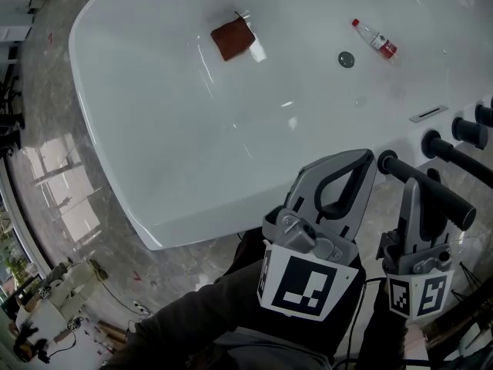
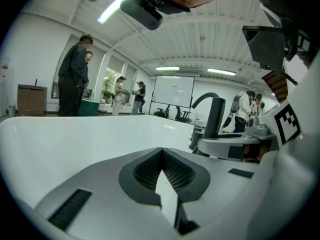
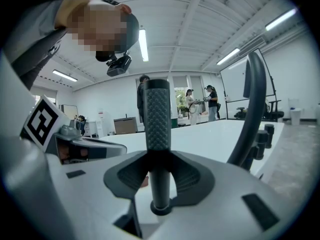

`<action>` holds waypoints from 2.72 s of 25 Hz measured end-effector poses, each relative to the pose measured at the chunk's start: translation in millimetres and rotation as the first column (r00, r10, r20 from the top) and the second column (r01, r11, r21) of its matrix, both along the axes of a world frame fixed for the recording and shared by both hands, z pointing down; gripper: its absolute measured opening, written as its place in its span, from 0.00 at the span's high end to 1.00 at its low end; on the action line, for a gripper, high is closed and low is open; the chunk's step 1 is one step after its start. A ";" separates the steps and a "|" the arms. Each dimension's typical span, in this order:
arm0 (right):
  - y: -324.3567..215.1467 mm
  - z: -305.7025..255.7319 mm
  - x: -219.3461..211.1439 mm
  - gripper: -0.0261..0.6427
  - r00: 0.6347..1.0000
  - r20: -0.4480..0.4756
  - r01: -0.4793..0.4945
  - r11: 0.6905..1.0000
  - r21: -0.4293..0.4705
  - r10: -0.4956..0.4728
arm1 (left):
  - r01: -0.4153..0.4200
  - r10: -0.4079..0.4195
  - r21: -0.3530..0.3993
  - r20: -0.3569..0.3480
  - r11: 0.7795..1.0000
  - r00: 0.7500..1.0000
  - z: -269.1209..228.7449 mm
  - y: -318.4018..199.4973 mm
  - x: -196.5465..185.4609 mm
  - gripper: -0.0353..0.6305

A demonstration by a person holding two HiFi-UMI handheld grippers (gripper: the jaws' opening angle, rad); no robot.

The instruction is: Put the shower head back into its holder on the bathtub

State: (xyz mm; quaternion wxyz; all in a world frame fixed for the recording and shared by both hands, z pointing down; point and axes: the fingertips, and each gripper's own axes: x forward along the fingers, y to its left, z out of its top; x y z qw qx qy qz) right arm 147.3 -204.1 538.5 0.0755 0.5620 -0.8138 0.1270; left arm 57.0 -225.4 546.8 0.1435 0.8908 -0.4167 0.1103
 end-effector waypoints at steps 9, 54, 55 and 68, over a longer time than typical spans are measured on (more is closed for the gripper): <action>4.6 13.9 -8.3 0.75 0.997 -0.075 0.032 0.999 0.013 -0.031 | -0.020 0.020 0.001 0.009 1.000 1.000 2.7 4.6 9.5 0.94; 5.2 1.5 -21.5 0.62 0.988 -0.118 0.086 0.993 -0.082 -0.095 | -0.026 0.022 0.048 0.080 0.999 0.997 -76.8 10.5 2.8 0.94; 4.1 0.2 -19.5 0.62 0.988 -0.122 0.084 0.994 -0.067 -0.091 | -0.027 0.023 0.062 0.064 0.998 0.998 -78.1 8.3 7.1 0.94; 2.3 3.9 -12.8 0.62 0.985 -0.143 0.095 0.994 -0.047 -0.101 | -0.041 0.038 0.056 0.048 0.998 0.998 -70.2 8.7 19.0 0.94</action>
